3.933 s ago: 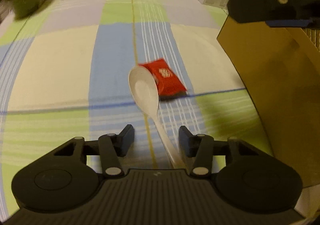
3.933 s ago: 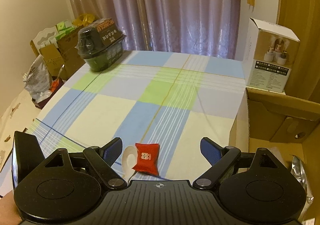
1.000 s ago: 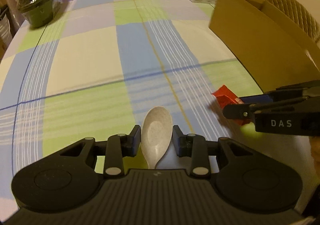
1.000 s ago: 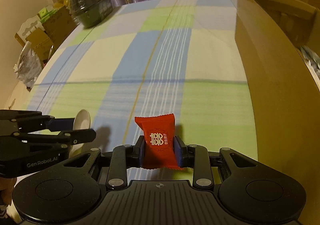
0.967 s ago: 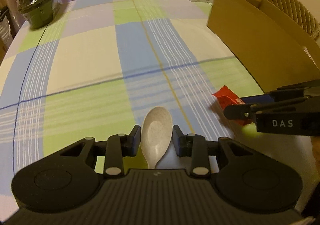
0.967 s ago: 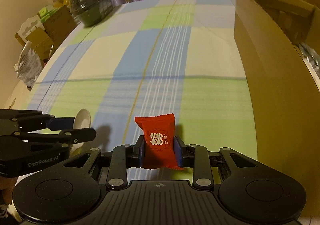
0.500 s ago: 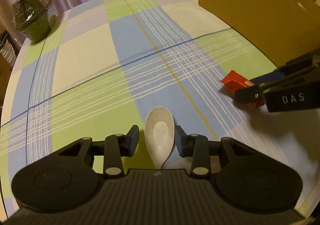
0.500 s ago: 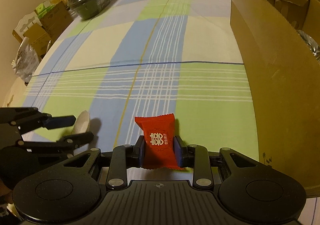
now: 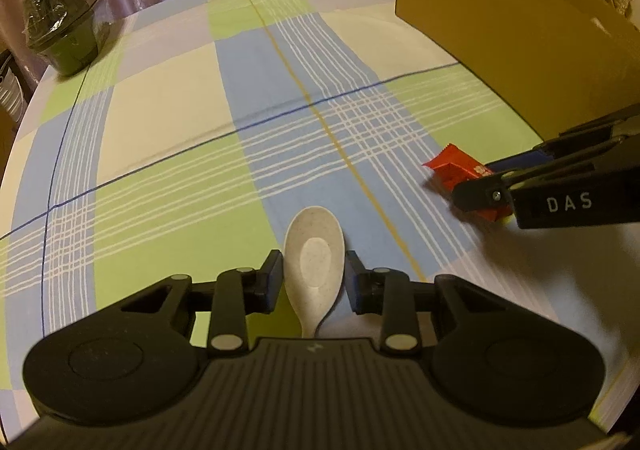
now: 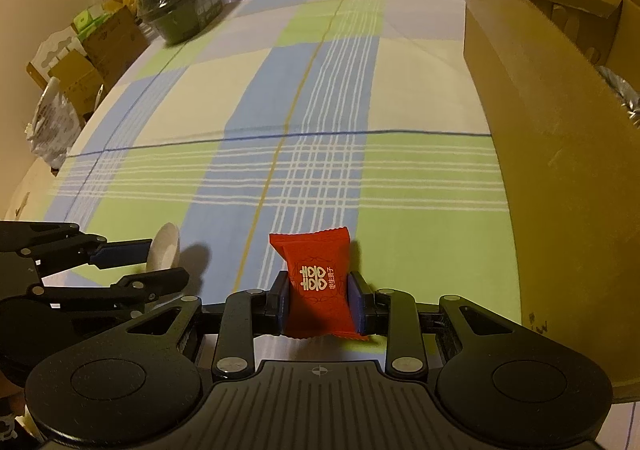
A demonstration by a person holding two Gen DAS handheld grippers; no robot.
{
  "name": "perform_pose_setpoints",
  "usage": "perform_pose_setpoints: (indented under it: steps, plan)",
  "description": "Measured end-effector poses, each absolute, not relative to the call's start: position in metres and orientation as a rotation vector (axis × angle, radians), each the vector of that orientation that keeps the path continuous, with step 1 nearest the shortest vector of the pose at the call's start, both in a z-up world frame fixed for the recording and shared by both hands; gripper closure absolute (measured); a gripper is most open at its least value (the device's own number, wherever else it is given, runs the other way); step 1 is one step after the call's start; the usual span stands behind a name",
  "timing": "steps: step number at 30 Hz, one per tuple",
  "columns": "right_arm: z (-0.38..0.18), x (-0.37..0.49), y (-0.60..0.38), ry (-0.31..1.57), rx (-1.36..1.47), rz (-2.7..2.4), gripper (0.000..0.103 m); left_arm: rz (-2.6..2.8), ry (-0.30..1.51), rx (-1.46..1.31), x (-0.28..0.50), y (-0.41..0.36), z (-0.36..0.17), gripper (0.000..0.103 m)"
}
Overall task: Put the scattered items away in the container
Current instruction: 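Carry the spoon and red packet with both tools to the cardboard box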
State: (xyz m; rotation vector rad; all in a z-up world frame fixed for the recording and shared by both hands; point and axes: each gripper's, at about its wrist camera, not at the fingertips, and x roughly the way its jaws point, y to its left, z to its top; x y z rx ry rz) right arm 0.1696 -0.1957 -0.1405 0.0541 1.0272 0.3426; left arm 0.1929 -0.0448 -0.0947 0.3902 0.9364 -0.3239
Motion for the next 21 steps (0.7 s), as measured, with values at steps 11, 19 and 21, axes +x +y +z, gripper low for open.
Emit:
perform_pose_setpoints:
  steps: [11,19,21]
  plan:
    - [-0.117,0.145,-0.195,0.933,0.038,0.327,0.070,-0.310,0.866,0.376,0.185,-0.050,-0.068,0.076]
    - [-0.104,0.117,-0.207,0.910,0.063,0.298,0.070,-0.293,0.853,0.315,0.163,-0.054,-0.046,0.076]
    - [-0.099,0.110,-0.211,0.898,0.070,0.294,0.070,-0.290,0.860,0.292,0.156,-0.054,-0.042,0.076]
